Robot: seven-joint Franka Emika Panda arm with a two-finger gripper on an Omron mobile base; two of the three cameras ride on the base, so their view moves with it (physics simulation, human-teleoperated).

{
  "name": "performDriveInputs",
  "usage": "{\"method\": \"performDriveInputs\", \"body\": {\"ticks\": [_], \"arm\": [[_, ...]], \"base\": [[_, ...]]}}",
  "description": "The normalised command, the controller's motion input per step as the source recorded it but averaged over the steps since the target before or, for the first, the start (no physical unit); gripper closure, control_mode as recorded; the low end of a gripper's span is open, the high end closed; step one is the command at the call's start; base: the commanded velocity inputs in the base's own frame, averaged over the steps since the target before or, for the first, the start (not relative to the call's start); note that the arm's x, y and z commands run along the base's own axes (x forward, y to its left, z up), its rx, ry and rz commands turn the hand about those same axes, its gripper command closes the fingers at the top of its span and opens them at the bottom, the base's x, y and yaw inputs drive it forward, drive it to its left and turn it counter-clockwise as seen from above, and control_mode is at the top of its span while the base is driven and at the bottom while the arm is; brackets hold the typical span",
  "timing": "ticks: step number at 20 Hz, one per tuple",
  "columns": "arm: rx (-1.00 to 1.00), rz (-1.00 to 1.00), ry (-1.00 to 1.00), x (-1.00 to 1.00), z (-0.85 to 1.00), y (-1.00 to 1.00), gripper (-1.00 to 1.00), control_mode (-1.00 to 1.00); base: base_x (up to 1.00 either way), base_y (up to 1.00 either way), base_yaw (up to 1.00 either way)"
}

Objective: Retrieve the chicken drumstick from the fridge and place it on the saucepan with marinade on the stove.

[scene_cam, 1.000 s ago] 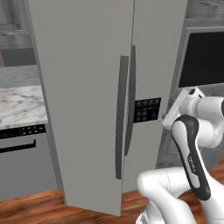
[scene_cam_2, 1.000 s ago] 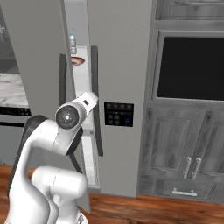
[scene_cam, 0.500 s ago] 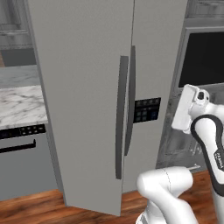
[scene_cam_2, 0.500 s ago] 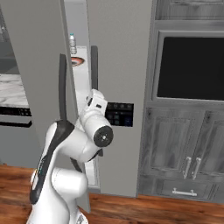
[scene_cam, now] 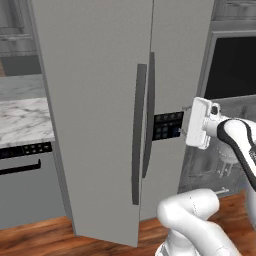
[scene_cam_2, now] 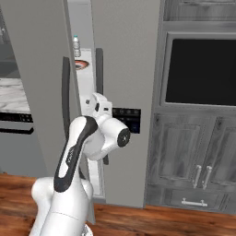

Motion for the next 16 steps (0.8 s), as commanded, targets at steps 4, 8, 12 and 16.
{"method": "performDriveInputs", "body": {"ticks": [4, 8, 12, 16], "arm": [[-0.04, 0.11, -0.01, 0.44, -0.12, 0.12, -1.0, -1.0], [-0.01, 0.0, -0.03, 0.42, -0.14, 0.0, -1.0, -1.0], [-0.02, 0.0, -0.03, 0.43, -0.26, 0.0, -1.0, -1.0], [-0.03, 0.0, -0.05, 0.5, -0.32, 0.0, -1.0, -1.0]], "base": [[0.0, 0.0, 0.0], [0.0, 0.0, 0.0], [0.0, 0.0, 0.0], [0.0, 0.0, 0.0]]}}
